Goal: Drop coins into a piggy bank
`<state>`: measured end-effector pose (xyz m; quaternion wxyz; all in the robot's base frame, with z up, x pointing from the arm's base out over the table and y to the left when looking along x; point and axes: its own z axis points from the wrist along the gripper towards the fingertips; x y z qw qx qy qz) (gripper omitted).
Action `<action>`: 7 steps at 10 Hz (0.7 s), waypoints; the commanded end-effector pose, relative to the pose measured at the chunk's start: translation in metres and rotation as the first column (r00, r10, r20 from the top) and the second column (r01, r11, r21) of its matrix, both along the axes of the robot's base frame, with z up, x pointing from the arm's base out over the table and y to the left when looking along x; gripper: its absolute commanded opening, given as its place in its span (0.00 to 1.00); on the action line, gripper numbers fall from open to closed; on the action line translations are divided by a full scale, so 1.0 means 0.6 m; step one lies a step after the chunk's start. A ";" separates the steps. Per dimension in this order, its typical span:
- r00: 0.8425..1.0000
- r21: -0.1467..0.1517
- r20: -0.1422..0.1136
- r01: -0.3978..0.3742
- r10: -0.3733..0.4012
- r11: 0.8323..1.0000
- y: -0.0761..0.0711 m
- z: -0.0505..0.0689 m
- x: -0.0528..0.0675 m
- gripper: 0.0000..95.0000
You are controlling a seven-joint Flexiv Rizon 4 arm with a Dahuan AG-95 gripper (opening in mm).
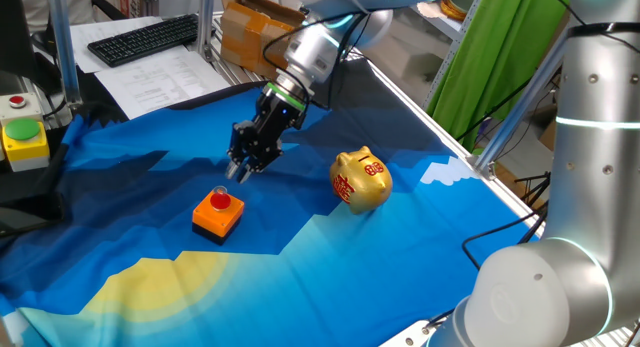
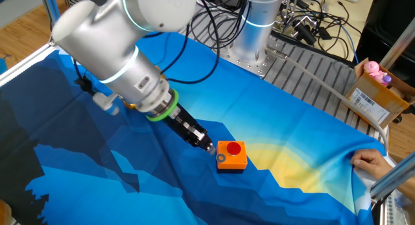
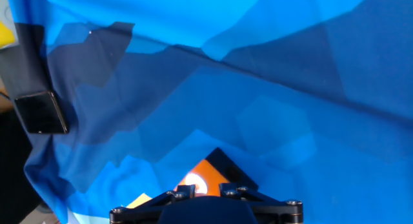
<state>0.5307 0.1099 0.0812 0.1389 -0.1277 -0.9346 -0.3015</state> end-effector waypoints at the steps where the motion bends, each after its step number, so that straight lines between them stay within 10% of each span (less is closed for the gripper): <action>1: 1.000 0.006 0.004 -0.003 0.003 1.000 -0.001 0.002 -0.003 0.20; 7: 1.000 -0.012 0.030 0.000 0.000 1.000 -0.001 0.002 -0.003 0.20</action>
